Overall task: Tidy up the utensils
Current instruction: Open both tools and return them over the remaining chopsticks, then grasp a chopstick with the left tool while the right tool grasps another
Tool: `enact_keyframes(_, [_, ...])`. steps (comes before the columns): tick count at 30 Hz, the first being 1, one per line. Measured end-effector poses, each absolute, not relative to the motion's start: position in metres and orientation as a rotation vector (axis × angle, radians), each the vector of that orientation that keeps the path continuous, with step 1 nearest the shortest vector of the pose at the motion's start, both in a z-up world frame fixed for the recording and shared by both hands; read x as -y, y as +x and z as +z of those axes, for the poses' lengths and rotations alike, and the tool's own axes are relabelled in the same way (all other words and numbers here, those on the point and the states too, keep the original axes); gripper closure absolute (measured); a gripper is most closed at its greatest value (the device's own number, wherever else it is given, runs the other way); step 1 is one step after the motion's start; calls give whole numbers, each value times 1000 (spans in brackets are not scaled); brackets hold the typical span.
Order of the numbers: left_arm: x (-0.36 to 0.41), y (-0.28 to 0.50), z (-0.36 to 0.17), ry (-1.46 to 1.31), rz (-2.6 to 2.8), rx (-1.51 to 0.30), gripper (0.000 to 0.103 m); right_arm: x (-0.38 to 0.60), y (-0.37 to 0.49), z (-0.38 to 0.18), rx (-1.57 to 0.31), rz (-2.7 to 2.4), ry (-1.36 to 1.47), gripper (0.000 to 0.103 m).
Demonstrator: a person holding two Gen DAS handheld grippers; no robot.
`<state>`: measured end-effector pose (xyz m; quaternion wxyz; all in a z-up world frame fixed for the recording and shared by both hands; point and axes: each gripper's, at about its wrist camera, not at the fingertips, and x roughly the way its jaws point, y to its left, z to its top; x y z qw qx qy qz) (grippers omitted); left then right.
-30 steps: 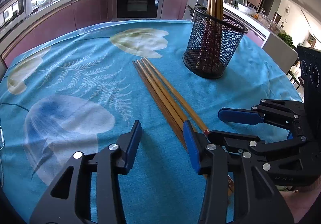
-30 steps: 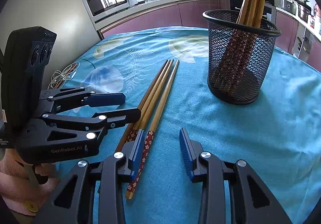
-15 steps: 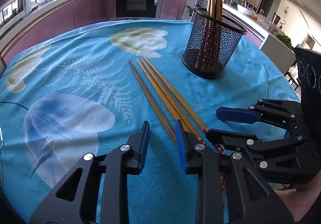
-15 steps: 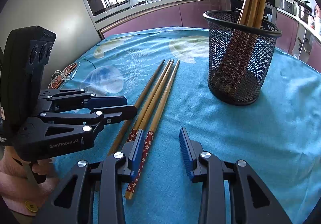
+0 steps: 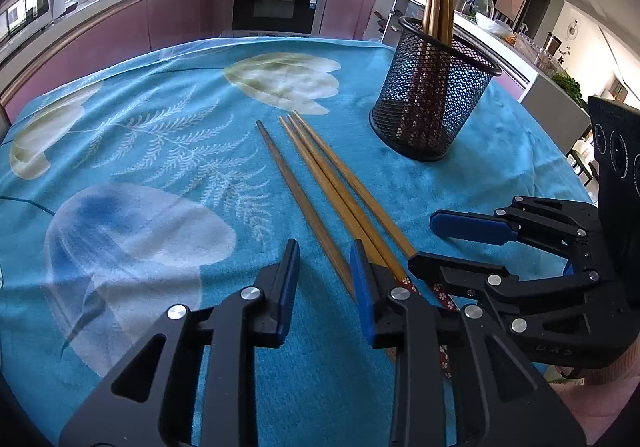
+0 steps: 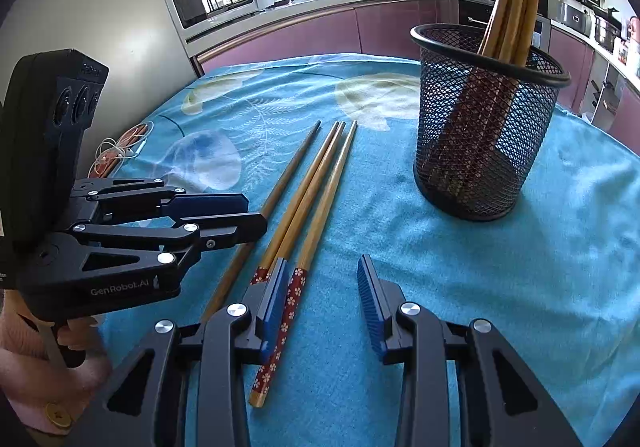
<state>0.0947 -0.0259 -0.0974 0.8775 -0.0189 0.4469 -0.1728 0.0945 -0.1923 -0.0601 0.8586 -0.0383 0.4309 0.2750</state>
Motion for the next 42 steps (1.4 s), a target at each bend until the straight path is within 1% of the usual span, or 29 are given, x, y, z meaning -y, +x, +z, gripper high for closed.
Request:
enact_keyframes(5, [25, 100, -98, -48, -355, -934, 76, 187, 100, -60, -903, 568, -93, 69])
enact_keyframes(10, [24, 107, -98, -57, -355, -938, 79, 182, 106, -60, -902, 562, -105, 70])
enact_keyframes(14, [25, 112, -99, -53, -349, -940, 84, 178, 112, -60, -902, 544, -113, 76])
enact_keyframes(15, [25, 113, -99, -52, -344, -941, 87, 178, 114, -60, -903, 542, -115, 78])
enact_keyframes(16, [26, 115, -98, -52, -342, -944, 88, 177, 116, -60, -904, 540, -117, 79])
enact_keyframes(18, [27, 117, -98, -43, -339, -944, 89, 177, 118, -60, -907, 535, -117, 83])
enact_keyframes(26, [29, 122, -98, -14, -338, -954, 86, 175, 127, -60, -913, 533, -114, 83])
enact_keyframes(28, [30, 124, -99, -14, -335, -952, 87, 175, 129, -60, -912, 529, -111, 86])
enact_keyframes(30, [31, 125, -99, -11, -330, -951, 88, 177, 131, -60, -917, 526, -93, 91])
enact_keyframes(32, [32, 125, -99, -12, -315, -946, 89, 181, 133, -60, -923, 527, -68, 95])
enact_keyframes(36, [34, 122, -98, -9, -289, -933, 91, 185, 132, -59, -925, 527, -44, 97])
enact_keyframes(39, [32, 120, -96, -30, -283, -930, 93, 189, 130, -59, -926, 535, -27, 97])
enact_keyframes(42, [30, 117, -95, -35, -281, -927, 94, 193, 129, -57, -925, 542, -10, 97])
